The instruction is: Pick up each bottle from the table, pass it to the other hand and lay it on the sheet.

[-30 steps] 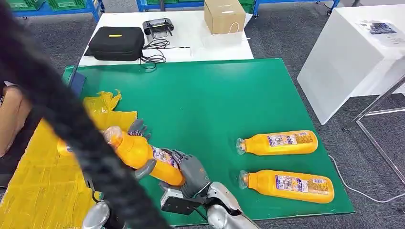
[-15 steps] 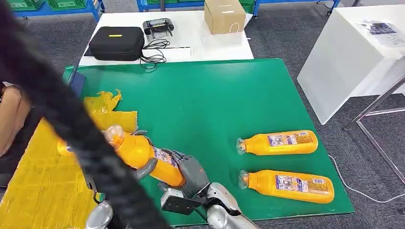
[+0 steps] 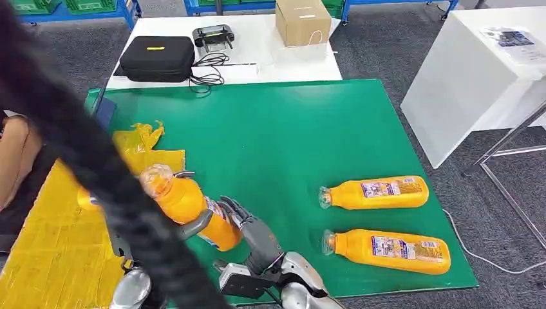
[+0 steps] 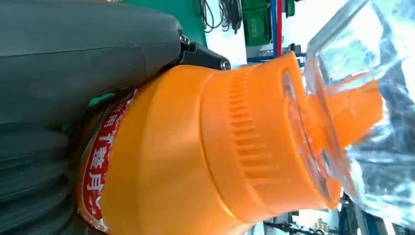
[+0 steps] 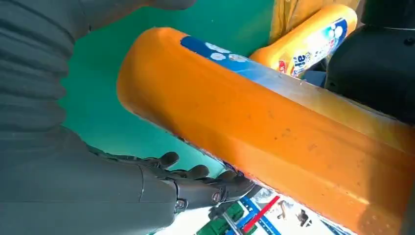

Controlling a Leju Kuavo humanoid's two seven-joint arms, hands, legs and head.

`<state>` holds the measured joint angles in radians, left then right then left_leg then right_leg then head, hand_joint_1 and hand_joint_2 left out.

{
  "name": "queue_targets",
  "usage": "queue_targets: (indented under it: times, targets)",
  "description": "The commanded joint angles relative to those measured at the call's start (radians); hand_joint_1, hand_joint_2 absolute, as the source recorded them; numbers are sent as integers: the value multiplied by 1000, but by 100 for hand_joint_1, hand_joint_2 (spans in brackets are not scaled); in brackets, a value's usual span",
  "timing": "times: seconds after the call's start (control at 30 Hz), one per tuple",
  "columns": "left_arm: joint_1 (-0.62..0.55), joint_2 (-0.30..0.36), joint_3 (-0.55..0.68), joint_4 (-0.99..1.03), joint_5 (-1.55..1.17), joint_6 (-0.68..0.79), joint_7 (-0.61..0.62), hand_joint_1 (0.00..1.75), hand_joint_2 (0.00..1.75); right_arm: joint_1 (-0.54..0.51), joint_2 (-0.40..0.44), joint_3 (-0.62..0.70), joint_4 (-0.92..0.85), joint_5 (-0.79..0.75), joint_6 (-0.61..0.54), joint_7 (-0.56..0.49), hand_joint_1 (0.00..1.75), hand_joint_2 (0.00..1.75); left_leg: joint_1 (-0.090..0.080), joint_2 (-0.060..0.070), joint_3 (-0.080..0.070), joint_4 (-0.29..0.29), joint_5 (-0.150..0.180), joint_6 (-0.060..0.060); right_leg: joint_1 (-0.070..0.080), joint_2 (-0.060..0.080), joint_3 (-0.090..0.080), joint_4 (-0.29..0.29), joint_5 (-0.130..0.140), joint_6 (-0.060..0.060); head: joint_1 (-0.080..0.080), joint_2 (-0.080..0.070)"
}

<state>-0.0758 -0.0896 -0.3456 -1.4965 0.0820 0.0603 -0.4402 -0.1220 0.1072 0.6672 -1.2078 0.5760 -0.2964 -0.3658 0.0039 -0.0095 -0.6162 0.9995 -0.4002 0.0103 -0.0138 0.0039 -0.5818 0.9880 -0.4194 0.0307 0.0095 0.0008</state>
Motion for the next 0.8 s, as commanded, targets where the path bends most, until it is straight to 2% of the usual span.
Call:
queue_targets:
  times: [0.03,0.17,0.23,0.27,0.33,0.47,0.63,0.8]
  targets:
    - [-54,65,-31,11,-226,95,-5,175,175,15,-28,-31,-30,-3,-11,-6,0,175,1,-1,2,0,-1,0,1,-2,3,-1,-1,-1,0,0]
    - [-72,147,-52,-17,-672,225,102,175,175,69,-36,-120,-148,-10,-23,-6,0,175,1,-1,2,0,-2,-1,2,-3,4,-1,-2,-1,0,0]
    - [-100,220,-67,1,-1039,276,242,175,175,100,-45,-171,-225,-7,-31,-6,0,175,1,-2,1,0,-1,-1,1,-2,1,0,-1,-1,0,0]
    - [-108,238,-70,9,-1122,266,284,175,175,107,-48,-183,-245,-6,-33,-6,0,175,0,-2,1,0,0,0,0,-2,1,0,-1,-1,0,0]
    - [-151,315,-82,51,-1315,166,383,175,175,133,-46,-244,-317,-4,-30,-8,0,175,1,-1,1,0,-1,-1,1,-2,2,0,-1,-1,0,0]
    - [-229,427,-119,262,-1403,-1,402,175,175,125,-34,-308,-367,-11,-18,-26,0,175,2,-2,3,0,-1,-1,2,-3,3,0,-1,-2,0,0]
    - [-277,408,-197,582,-1484,34,395,175,175,74,-25,-309,-340,-13,-18,-31,0,175,0,1,4,-2,1,-1,0,-1,3,-1,0,-2,0,0]
    - [-284,367,-216,711,-1487,54,412,175,175,56,-24,-291,-330,-17,-20,-33,0,175,1,1,4,-1,0,-1,1,-1,3,-1,1,-4,0,0]
